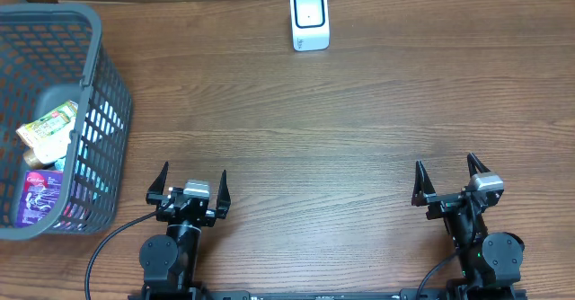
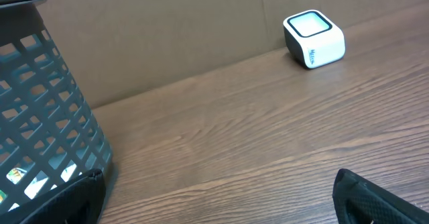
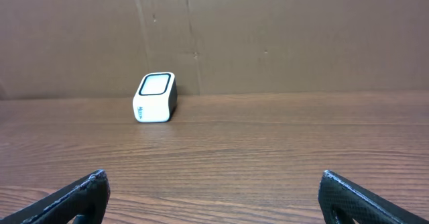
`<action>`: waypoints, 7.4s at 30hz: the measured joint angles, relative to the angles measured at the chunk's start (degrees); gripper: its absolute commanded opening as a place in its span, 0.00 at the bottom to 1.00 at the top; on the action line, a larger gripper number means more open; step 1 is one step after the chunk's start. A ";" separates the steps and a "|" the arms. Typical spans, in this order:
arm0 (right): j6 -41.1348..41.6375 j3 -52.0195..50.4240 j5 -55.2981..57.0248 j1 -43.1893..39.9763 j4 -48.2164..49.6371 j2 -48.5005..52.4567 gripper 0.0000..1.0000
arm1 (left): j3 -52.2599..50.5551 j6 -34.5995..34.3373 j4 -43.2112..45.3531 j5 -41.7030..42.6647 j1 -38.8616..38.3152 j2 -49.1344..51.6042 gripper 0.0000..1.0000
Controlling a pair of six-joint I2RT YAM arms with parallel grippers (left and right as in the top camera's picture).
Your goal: Scan the item barcode
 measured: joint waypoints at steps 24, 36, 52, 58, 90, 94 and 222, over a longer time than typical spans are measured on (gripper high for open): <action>-0.04 0.00 0.00 0.00 -0.02 0.00 1.00 | -0.02 0.00 0.00 0.00 0.00 0.00 1.00; -0.04 0.00 0.00 0.00 -0.02 0.00 1.00 | -0.02 0.00 0.00 0.00 0.00 0.00 1.00; -0.04 0.00 0.00 0.00 -0.02 0.00 1.00 | -0.02 0.00 0.00 0.00 0.00 0.00 1.00; -0.04 0.00 0.00 0.00 0.00 0.02 1.00 | -0.02 0.00 0.00 0.00 0.00 0.00 1.00; -0.02 0.00 -5.27 0.00 0.37 0.00 1.00 | 0.00 -2.69 0.39 2.69 0.00 0.00 1.00; -0.02 0.50 -6.82 0.00 -1.86 0.00 1.00 | 2.23 -4.17 -2.16 3.43 0.00 0.15 1.00; -0.04 7.98 -0.44 0.00 -23.32 5.60 1.00 | 103.19 -32.89 -58.66 -2.64 34.53 92.72 0.04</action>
